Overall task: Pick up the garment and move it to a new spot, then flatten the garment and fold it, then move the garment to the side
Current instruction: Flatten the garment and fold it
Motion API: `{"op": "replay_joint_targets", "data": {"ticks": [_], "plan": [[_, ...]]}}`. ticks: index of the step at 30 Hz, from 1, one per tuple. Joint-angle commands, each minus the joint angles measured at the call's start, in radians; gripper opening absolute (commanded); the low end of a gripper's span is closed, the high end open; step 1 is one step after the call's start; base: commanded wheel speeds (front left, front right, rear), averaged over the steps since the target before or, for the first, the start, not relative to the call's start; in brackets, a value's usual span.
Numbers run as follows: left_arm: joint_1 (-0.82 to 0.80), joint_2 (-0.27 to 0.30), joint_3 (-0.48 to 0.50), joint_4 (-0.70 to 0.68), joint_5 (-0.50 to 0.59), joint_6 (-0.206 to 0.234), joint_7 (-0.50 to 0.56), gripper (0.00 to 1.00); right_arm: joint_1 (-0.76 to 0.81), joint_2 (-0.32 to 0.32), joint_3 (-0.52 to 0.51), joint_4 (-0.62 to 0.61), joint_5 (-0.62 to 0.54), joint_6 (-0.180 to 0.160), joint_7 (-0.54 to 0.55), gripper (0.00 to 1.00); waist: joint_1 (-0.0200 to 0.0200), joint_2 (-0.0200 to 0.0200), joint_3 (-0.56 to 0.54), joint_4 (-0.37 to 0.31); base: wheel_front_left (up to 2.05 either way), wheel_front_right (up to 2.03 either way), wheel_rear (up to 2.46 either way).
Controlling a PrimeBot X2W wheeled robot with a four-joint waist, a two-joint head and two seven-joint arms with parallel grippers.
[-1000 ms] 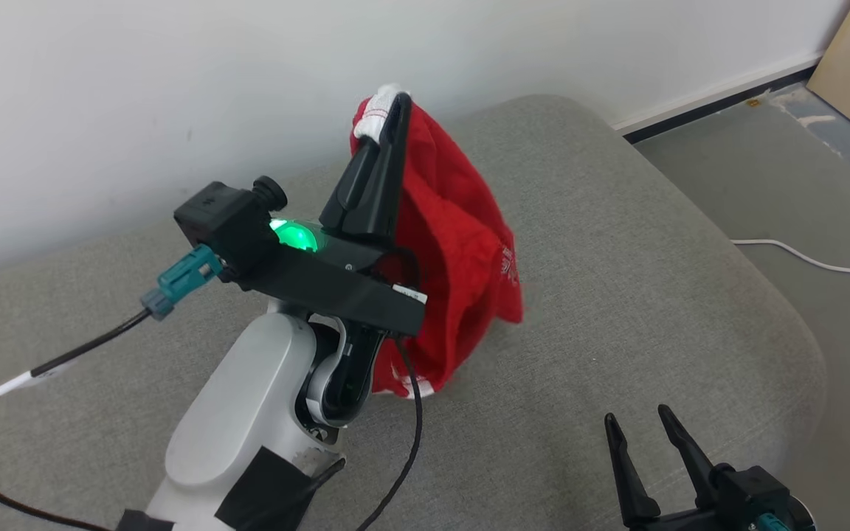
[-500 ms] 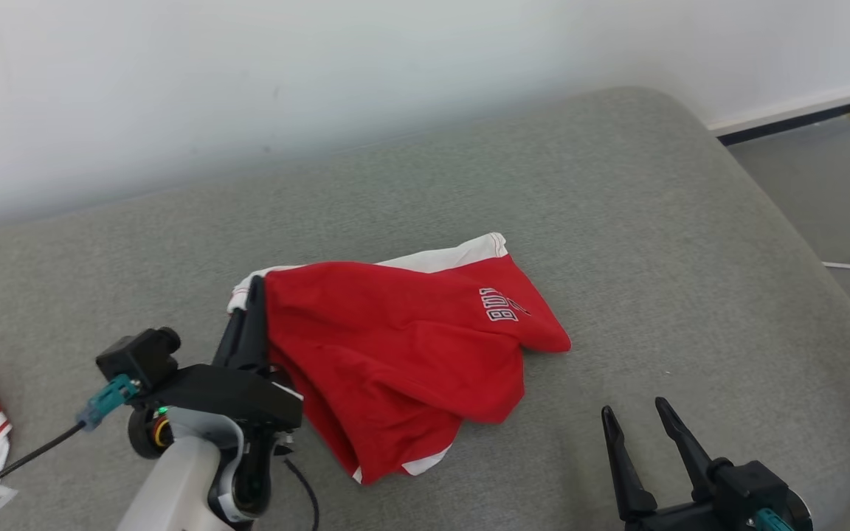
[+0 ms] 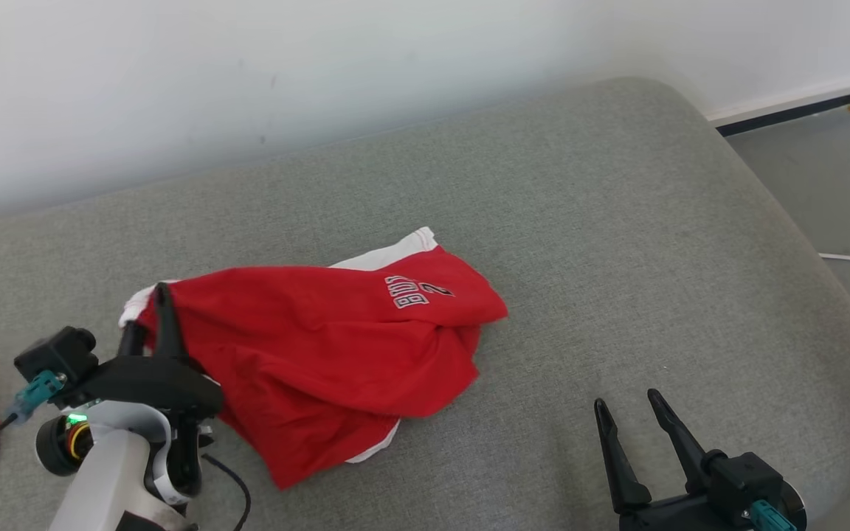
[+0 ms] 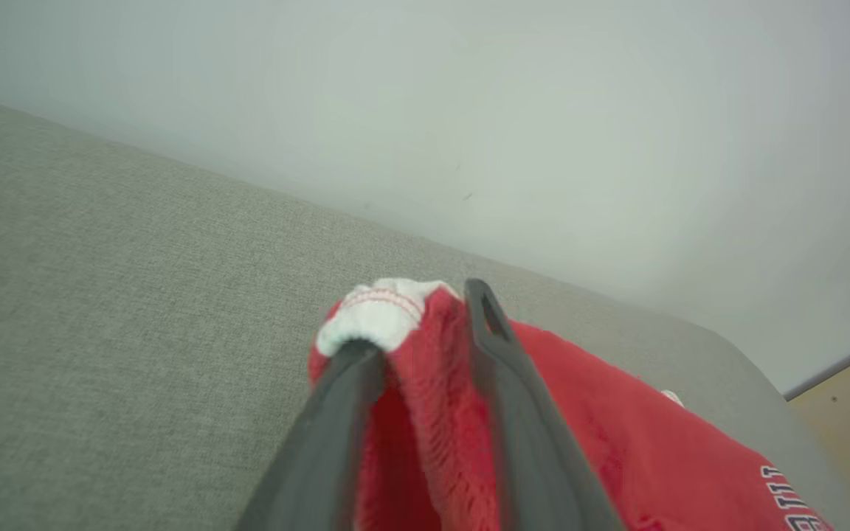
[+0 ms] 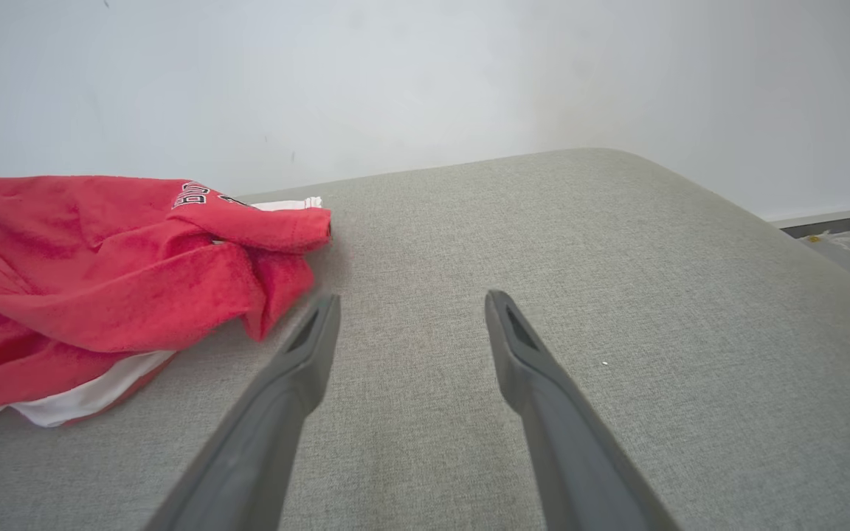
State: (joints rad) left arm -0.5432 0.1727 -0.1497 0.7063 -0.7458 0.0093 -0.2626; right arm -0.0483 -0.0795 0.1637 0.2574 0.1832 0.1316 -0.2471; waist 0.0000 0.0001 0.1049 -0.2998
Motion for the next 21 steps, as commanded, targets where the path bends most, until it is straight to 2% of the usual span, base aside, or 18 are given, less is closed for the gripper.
{"op": "replay_joint_targets", "data": {"ticks": [1,5,11,15,21], "plan": [[0.003,-0.003,0.002,0.012,0.018,0.005,-0.003,1.00,0.002,-0.003,-0.002,-0.003,0.004,-0.002,-0.005,1.00,0.0000,-0.0001,0.001,-0.005,0.00,0.00,0.00],[0.030,-0.019,-0.026,0.090,0.050,-0.004,0.006,1.00,0.006,-0.002,-0.008,-0.003,0.003,-0.002,-0.005,1.00,0.0000,-0.0001,-0.007,-0.003,0.00,0.00,0.00],[0.080,-0.033,-0.054,0.133,0.033,-0.054,0.018,1.00,0.023,0.004,-0.019,-0.003,0.006,-0.002,-0.005,1.00,0.0000,-0.0001,-0.029,0.026,0.00,0.00,0.00],[0.125,-0.030,-0.076,0.100,0.049,-0.089,0.009,1.00,0.029,0.006,-0.017,-0.003,0.005,-0.002,-0.004,1.00,0.0000,-0.0001,-0.046,0.045,0.00,0.00,0.00],[0.224,-0.027,-0.108,-0.014,0.082,-0.114,0.000,1.00,0.040,0.006,-0.022,-0.002,0.004,-0.002,0.002,1.00,0.0000,-0.0001,-0.069,0.067,0.00,0.00,0.00]]}}
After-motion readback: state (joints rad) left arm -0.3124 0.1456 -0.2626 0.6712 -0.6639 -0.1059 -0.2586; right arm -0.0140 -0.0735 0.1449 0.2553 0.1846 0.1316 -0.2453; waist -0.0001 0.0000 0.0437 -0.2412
